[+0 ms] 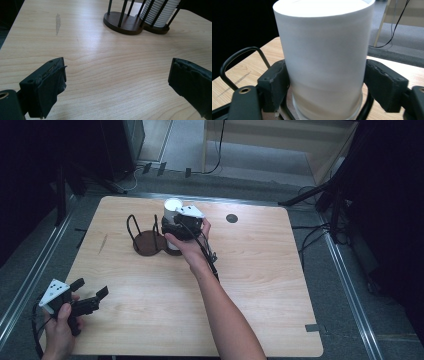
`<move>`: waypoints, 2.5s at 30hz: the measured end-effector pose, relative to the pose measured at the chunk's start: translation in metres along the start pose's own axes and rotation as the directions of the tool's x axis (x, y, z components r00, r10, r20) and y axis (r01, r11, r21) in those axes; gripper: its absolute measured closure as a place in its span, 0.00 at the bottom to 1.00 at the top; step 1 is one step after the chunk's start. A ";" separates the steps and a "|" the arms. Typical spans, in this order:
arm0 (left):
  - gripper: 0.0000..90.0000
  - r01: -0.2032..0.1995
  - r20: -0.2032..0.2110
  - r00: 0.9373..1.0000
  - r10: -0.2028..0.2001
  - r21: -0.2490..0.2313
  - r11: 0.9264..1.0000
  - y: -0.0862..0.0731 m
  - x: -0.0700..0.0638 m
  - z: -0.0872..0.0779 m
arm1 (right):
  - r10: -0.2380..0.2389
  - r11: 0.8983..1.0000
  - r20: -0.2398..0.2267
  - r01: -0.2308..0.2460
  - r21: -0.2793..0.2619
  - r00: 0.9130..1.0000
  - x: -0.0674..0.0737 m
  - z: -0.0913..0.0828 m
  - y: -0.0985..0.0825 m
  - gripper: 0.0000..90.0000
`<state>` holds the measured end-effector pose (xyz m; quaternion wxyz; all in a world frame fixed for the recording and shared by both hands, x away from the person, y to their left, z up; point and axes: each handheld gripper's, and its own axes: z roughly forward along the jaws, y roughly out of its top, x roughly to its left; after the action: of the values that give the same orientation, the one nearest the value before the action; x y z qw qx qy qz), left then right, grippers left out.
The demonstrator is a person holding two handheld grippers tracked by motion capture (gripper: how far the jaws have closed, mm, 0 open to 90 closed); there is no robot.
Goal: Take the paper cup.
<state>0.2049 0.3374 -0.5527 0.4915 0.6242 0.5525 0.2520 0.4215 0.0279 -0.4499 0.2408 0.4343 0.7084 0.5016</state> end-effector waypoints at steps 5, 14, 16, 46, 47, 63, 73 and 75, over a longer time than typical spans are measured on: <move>0.02 -0.002 0.005 1.000 0.002 0.002 1.000 0.000 0.000 0.000 | 0.008 1.000 0.004 -0.008 0.001 1.000 0.001 0.005 -0.001 0.24; 0.02 -0.002 0.009 1.000 0.002 -0.001 1.000 0.000 0.000 0.000 | -0.015 0.999 0.038 0.016 -0.028 0.999 0.002 0.006 0.000 0.28; 0.02 -0.003 0.008 1.000 0.003 -0.002 1.000 0.000 0.000 0.000 | -0.010 0.999 0.046 0.011 -0.030 0.999 0.002 0.006 0.001 0.28; 0.02 -0.004 0.013 1.000 0.004 0.003 1.000 0.000 0.000 0.000 | -0.044 0.997 0.037 0.046 -0.060 0.998 0.007 -0.001 0.013 0.30; 0.02 -0.004 0.012 1.000 0.004 0.003 1.000 0.000 0.000 0.000 | -0.047 0.997 0.035 0.049 -0.061 0.998 0.007 -0.001 0.013 0.30; 0.02 -0.003 0.014 1.000 0.003 0.001 1.000 0.000 0.000 0.000 | -0.002 1.000 0.028 0.002 -0.019 1.000 0.003 0.005 0.004 0.16; 0.02 0.002 0.013 1.000 -0.002 0.004 1.000 0.000 0.001 0.000 | -0.019 1.000 0.035 0.019 -0.004 0.999 0.004 0.008 -0.003 0.18; 0.02 0.002 0.013 1.000 -0.002 0.004 1.000 0.000 0.001 0.000 | -0.017 1.000 0.033 0.018 -0.006 0.999 0.004 0.008 -0.004 0.22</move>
<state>0.2048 0.3381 -0.5528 0.4942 0.6261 0.5505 0.2464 0.4244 0.0355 -0.4559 0.2580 0.4355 0.7066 0.4945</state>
